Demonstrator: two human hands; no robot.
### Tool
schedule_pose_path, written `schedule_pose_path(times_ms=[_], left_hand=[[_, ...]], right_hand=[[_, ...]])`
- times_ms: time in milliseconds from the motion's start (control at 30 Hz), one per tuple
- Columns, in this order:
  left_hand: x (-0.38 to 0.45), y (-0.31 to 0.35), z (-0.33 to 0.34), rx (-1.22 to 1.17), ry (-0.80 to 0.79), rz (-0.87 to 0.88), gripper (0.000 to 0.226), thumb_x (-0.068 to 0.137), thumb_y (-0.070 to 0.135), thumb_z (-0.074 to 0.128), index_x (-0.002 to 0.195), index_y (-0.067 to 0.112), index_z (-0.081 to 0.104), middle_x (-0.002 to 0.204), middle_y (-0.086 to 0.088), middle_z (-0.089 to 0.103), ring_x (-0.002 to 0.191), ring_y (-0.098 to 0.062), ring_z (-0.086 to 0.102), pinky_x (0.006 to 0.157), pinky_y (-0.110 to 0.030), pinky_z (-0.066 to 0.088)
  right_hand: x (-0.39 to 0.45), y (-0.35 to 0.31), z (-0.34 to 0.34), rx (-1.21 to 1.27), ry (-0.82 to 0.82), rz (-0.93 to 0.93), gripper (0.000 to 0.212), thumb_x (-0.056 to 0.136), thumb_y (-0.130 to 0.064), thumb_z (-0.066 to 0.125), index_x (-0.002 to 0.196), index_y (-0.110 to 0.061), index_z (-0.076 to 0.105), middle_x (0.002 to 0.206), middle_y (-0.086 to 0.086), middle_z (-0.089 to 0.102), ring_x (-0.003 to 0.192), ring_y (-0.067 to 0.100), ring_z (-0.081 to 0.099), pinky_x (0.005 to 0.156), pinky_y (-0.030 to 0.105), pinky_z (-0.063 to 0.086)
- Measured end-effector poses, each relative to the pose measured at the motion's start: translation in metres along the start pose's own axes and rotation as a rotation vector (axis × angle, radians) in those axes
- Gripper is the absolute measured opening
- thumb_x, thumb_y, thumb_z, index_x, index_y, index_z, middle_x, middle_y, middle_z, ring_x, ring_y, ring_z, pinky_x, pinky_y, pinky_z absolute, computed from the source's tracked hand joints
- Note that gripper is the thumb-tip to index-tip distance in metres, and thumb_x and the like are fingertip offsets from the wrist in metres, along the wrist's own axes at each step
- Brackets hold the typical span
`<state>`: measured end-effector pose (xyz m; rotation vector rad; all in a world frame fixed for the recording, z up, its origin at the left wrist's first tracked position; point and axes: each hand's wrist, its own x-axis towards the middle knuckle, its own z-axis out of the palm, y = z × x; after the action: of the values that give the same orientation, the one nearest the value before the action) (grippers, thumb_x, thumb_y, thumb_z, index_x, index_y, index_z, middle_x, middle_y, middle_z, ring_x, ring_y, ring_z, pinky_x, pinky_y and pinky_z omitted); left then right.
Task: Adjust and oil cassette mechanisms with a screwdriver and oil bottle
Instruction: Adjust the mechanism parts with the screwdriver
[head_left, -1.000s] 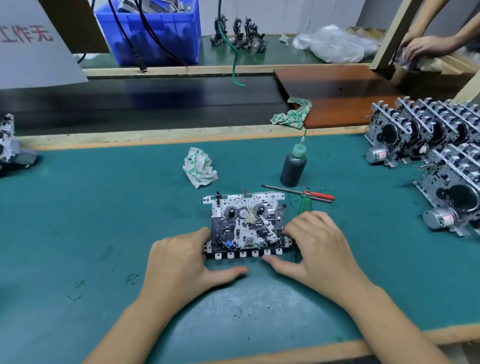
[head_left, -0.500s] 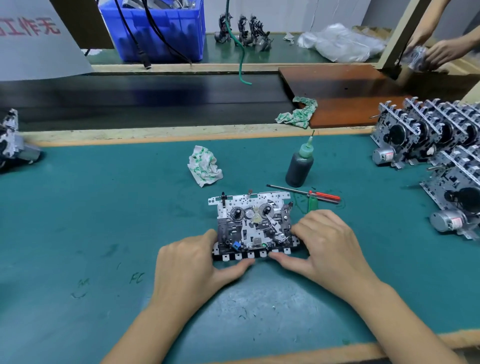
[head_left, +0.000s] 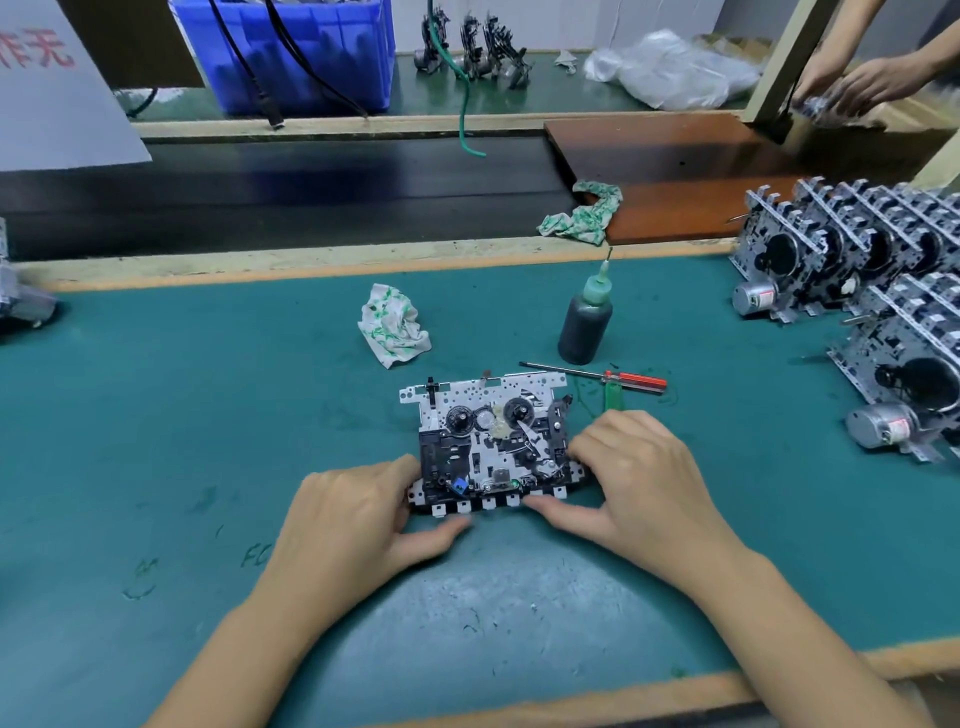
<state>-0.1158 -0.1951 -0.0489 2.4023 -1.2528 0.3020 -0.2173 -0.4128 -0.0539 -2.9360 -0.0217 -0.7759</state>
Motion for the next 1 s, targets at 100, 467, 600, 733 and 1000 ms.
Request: schedule_pose_path(times_ms=[100, 467, 600, 733, 1000], left_hand=[[0.0, -0.001, 0.003, 0.01, 0.032, -0.025, 0.052, 0.074, 0.057, 0.05, 0.051, 0.011, 0.042, 0.037, 0.003, 0.042, 0.03, -0.02, 0.041, 0.031, -0.026, 0.034], [0.001, 0.008, 0.005, 0.052, 0.05, -0.2, 0.066, 0.06, 0.077, 0.049, 0.045, 0.013, 0.042, 0.033, 0.001, 0.038, 0.03, -0.022, 0.042, 0.035, -0.025, 0.028], [0.001, 0.009, 0.008, 0.058, 0.093, -0.21, 0.063, 0.062, 0.072, 0.05, 0.044, 0.013, 0.039, 0.031, -0.001, 0.034, 0.027, -0.023, 0.039, 0.038, -0.021, 0.023], [0.003, 0.003, 0.005, -0.021, 0.027, -0.202, 0.069, 0.053, 0.085, 0.046, 0.049, 0.016, 0.04, 0.033, 0.001, 0.04, 0.032, -0.023, 0.046, 0.036, -0.028, 0.036], [0.0, 0.006, 0.002, -0.105, -0.04, -0.07, 0.069, 0.055, 0.084, 0.051, 0.05, 0.015, 0.047, 0.034, 0.004, 0.04, 0.031, -0.017, 0.045, 0.033, -0.026, 0.038]], right_hand=[[-0.002, 0.0, 0.0, 0.054, -0.026, -0.009, 0.059, 0.073, -0.066, 0.055, 0.058, -0.009, 0.054, 0.056, 0.0, 0.048, 0.058, 0.021, 0.047, 0.066, 0.028, 0.034], [-0.003, -0.002, 0.002, 0.041, -0.015, -0.013, 0.053, 0.078, -0.059, 0.053, 0.059, -0.009, 0.057, 0.056, -0.001, 0.051, 0.06, 0.023, 0.051, 0.074, 0.032, 0.041], [-0.004, -0.003, 0.0, 0.081, -0.033, -0.016, 0.056, 0.074, -0.063, 0.058, 0.06, -0.008, 0.056, 0.057, 0.0, 0.05, 0.06, 0.022, 0.048, 0.075, 0.033, 0.044], [-0.004, -0.008, 0.003, 0.031, 0.032, 0.007, 0.051, 0.078, -0.056, 0.055, 0.057, -0.01, 0.055, 0.055, 0.0, 0.05, 0.057, 0.022, 0.049, 0.073, 0.03, 0.04], [-0.006, -0.007, 0.002, -0.037, 0.061, 0.082, 0.059, 0.068, -0.067, 0.057, 0.055, -0.009, 0.057, 0.053, -0.001, 0.053, 0.056, 0.021, 0.053, 0.071, 0.03, 0.042]])
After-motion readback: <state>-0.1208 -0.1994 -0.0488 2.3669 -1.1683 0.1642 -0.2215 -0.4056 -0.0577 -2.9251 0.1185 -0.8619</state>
